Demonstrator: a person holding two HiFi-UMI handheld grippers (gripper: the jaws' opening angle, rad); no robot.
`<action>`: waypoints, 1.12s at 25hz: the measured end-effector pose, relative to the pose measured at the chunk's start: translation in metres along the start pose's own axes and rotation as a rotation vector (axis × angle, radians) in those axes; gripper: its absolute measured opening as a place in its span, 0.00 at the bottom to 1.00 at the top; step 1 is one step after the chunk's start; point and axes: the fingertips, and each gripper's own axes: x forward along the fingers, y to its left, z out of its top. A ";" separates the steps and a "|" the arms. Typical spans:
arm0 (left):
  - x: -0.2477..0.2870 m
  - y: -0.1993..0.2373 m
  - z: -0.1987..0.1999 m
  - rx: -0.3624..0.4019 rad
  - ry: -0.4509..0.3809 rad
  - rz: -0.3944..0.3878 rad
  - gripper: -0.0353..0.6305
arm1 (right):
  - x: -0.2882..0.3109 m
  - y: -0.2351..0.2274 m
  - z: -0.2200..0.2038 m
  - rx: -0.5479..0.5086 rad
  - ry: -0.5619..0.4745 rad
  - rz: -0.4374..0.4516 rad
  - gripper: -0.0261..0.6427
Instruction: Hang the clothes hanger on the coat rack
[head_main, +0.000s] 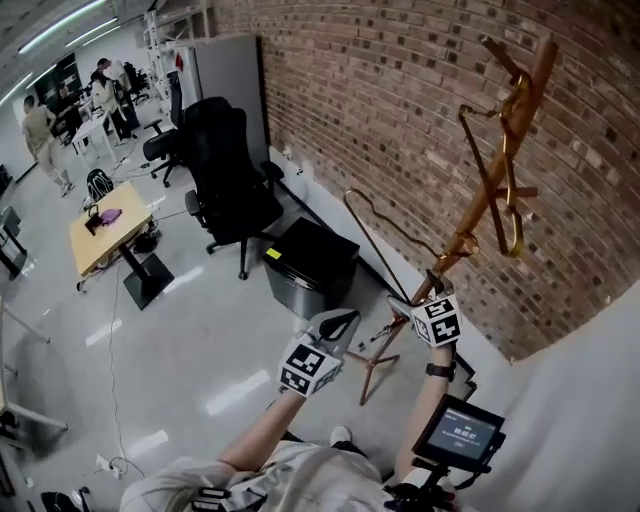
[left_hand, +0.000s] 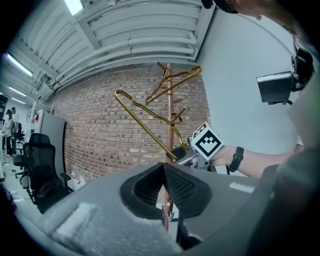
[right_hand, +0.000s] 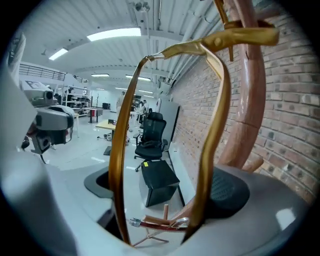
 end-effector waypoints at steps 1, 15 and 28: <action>-0.007 0.004 0.001 -0.001 -0.009 0.002 0.06 | -0.002 0.002 0.004 0.003 -0.009 -0.030 0.79; -0.156 0.050 -0.018 -0.041 -0.042 -0.221 0.06 | -0.169 0.098 0.010 0.309 -0.304 -0.774 0.74; -0.199 0.060 0.033 -0.005 -0.121 -0.311 0.06 | -0.122 0.269 0.134 0.247 -0.395 -0.644 0.05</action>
